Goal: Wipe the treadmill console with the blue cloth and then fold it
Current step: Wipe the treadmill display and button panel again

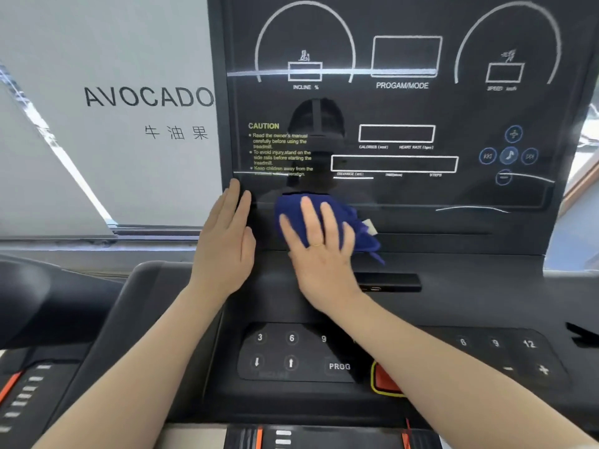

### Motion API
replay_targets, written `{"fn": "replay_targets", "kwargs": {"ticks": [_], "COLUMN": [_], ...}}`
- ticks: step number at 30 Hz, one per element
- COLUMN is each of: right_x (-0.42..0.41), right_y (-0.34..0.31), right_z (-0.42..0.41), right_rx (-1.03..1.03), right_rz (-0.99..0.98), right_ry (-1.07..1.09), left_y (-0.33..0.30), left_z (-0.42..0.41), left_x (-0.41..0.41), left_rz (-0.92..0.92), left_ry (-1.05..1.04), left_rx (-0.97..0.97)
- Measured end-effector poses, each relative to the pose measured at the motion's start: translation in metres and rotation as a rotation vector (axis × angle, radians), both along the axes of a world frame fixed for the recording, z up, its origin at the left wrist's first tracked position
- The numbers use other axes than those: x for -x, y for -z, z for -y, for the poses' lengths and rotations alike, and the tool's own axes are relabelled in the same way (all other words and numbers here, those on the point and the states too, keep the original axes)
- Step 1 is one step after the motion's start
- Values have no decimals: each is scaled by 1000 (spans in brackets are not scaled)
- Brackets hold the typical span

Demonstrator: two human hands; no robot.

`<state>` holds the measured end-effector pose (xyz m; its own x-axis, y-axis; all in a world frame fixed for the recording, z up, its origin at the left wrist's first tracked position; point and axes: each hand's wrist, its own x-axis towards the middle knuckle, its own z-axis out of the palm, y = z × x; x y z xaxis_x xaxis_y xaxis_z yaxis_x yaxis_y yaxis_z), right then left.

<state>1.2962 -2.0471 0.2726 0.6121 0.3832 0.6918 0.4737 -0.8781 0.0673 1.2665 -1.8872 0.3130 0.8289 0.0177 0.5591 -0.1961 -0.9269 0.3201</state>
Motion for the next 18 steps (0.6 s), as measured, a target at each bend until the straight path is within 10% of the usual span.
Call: {"fn": "replay_targets", "kwargs": {"ticks": [10, 18], "right_x": [2, 8], "right_y": [13, 0], "right_z": [3, 125], "right_rx": [429, 338], "right_rz": [-9, -127], "right_ry": [-473, -247], "left_y": [-1, 8], "left_z": [-1, 11], "left_x": [1, -3], "left_rz": [-35, -60], "left_ry": [-39, -114], "left_rx": [-111, -126]}}
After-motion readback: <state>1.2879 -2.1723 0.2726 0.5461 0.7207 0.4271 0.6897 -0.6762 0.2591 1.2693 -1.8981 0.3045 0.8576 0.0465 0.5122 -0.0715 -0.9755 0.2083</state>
